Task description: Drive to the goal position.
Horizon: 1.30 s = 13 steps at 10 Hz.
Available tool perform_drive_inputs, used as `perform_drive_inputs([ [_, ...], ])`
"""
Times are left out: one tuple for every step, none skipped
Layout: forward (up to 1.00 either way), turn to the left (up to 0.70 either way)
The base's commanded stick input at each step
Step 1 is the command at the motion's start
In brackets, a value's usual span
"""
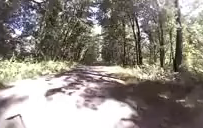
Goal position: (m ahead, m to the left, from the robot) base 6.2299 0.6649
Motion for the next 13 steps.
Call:
perform_drive_inputs([
  [0.45,0.00],
  [0.45,0.00],
  [0.45,0.00],
  [0.45,0.00],
  [0.45,0.00],
  [0.45,0.00],
  [0.45,0.00],
  [0.45,0.00],
  [0.45,0.00],
  [0.45,0.00],
  [0.45,0.00],
  [0.45,-0.14],
  [0.45,-0.27],
])
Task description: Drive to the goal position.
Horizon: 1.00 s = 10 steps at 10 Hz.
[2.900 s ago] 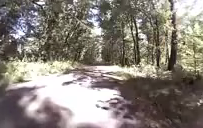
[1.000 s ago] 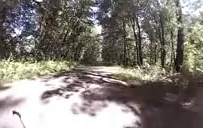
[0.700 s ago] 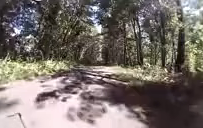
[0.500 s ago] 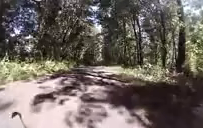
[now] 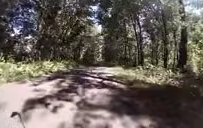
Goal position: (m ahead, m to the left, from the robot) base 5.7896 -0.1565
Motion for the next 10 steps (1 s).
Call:
perform_drive_inputs([
  [0.45,-0.20],
  [0.45,-0.05],
  [0.45,0.00],
  [0.45,0.00],
  [0.45,0.00],
  [0.45,0.00],
  [0.45,0.00],
  [0.45,0.00],
  [0.45,0.00],
  [0.45,0.00],
])
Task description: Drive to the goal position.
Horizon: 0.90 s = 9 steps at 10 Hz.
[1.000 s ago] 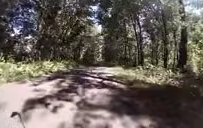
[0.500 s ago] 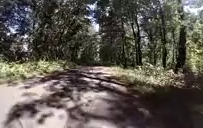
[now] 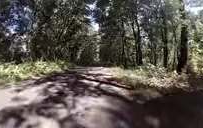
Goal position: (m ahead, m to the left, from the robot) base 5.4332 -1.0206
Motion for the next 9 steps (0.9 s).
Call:
perform_drive_inputs([
  [0.45,0.00],
  [0.45,0.00],
  [0.45,0.00],
  [0.45,0.00],
  [0.45,0.00],
  [0.45,0.00],
  [0.45,0.00],
  [0.45,0.00],
  [0.45,0.00],
])
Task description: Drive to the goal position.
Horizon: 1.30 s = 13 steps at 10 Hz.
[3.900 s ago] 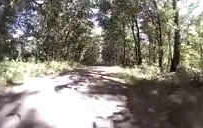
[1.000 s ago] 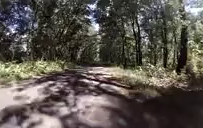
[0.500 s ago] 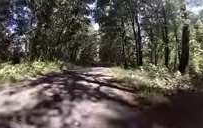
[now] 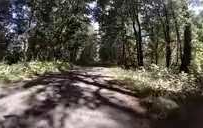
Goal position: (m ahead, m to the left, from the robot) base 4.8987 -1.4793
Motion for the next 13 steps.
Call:
perform_drive_inputs([
  [0.45,0.00],
  [0.45,0.00],
  [0.45,0.00],
  [0.45,0.00],
  [0.45,0.00],
  [0.45,0.00],
  [0.45,0.00],
  [0.45,0.00],
  [0.45,0.00],
  [0.45,0.00],
  [0.45,0.00],
  [0.45,0.00],
  [0.45,0.00],
])
